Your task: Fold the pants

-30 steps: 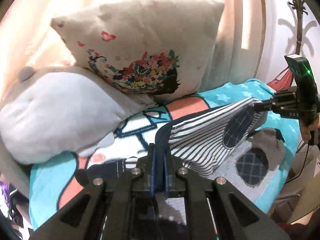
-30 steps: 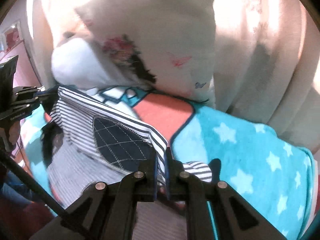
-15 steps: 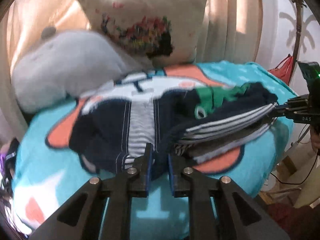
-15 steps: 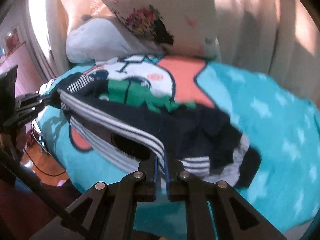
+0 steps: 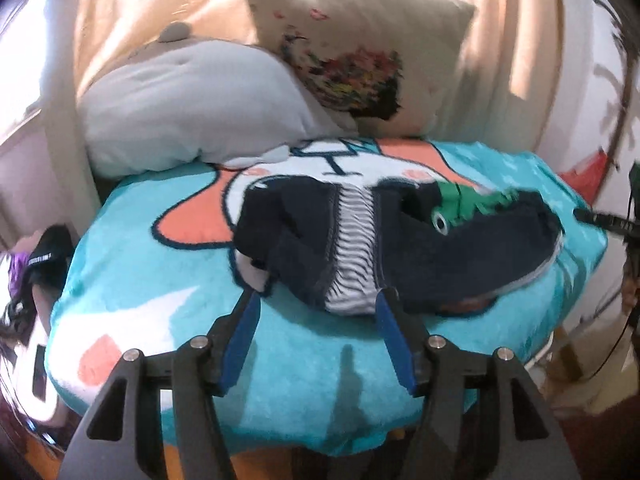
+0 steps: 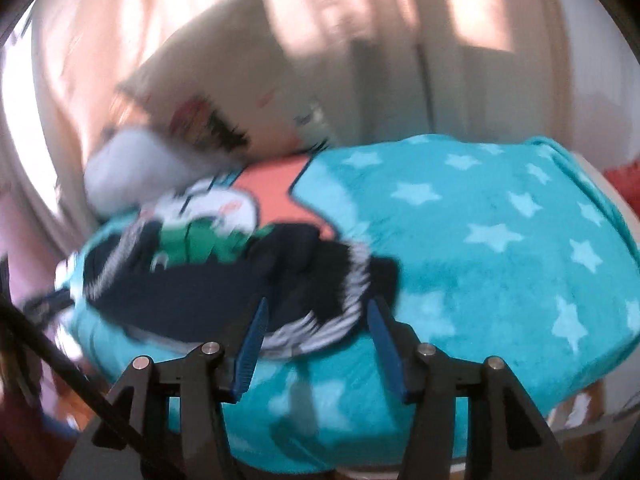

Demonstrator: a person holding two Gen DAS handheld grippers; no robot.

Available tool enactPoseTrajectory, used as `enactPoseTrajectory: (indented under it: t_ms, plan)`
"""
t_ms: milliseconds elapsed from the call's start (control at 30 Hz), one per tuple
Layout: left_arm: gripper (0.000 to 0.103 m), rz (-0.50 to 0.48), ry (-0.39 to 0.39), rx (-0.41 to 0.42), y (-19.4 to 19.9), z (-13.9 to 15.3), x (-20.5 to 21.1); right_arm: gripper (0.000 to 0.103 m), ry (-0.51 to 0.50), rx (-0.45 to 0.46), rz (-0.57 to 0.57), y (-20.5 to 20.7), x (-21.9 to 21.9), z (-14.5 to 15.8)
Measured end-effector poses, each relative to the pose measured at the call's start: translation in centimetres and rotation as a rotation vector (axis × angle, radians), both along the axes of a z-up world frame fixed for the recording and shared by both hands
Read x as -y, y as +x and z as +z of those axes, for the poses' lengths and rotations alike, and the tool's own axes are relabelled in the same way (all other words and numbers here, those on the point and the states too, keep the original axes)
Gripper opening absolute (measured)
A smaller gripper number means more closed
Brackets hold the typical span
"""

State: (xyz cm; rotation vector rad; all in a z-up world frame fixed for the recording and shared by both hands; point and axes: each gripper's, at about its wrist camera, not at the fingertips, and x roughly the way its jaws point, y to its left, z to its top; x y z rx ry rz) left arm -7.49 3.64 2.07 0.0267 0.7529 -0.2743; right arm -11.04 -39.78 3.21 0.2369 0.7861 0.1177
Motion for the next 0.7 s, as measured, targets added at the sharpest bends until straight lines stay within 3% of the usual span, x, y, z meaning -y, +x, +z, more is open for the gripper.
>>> enactPoseTrajectory:
  t_ms: [133, 233, 267, 300, 600, 700]
  plan:
    - [0.059, 0.017, -0.048, -0.004, 0.9, 0.6, 0.3, 0.052, 0.045, -0.025, -0.013, 2.8, 0.6, -1.3]
    - [0.062, 0.015, -0.06, 0.005, 1.5, 1.2, 1.0, 0.034, 0.058, -0.057, 0.023, 5.1, -0.4, -2.4]
    - [0.065, 0.023, -0.057, 0.011, 1.8, 1.4, 1.2, 0.016, 0.071, -0.08, 0.033, 5.7, -0.7, -2.9]
    - [0.066, 0.035, -0.056, 0.019, 2.0, 1.6, 1.4, 0.01, 0.067, -0.09, 0.03, 5.9, -0.8, -3.2]
    - [0.066, 0.074, -0.111, -0.036, 4.7, 0.8, 2.0, 0.006, -0.065, -0.091, -0.169, 4.8, 2.3, -2.8]
    - [0.066, 0.079, -0.118, -0.054, 5.2, 0.4, 2.3, 0.012, -0.03, -0.118, -0.176, 4.7, 3.0, -3.4]
